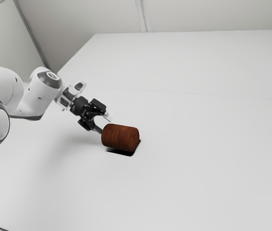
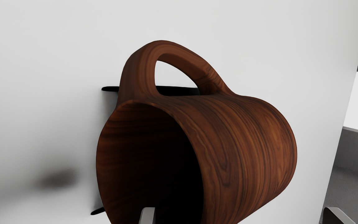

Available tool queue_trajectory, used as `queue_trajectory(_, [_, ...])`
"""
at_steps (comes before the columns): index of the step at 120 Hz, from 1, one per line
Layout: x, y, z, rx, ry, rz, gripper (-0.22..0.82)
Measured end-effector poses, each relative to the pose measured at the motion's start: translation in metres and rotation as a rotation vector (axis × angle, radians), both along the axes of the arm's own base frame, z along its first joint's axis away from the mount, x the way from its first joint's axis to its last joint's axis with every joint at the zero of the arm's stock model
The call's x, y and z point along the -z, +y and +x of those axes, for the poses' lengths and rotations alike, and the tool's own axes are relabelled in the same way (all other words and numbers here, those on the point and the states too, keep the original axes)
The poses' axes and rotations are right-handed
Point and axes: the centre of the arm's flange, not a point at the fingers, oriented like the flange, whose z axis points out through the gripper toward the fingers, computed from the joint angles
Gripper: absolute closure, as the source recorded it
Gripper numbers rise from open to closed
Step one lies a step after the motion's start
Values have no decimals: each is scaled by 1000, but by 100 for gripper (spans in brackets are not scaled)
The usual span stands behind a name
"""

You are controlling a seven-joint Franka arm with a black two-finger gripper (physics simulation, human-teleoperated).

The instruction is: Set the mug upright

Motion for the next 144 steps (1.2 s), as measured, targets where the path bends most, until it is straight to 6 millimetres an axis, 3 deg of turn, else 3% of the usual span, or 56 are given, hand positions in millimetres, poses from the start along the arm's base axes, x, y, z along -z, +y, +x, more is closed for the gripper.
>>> queue_trajectory(23, [10,-9,-4,-3,7,-36,2])
queue_trajectory(57, [3,-34,-1,38,-13,-68,4])
queue_trajectory(92, [-23,-64,2,87,-49,-78,27])
queue_trajectory(109, [-26,-78,3,104,-47,-75,44])
queue_trajectory(126, [-26,-81,4,104,-42,-70,62])
queue_trajectory(144, [-24,-81,4,98,-36,-66,72])
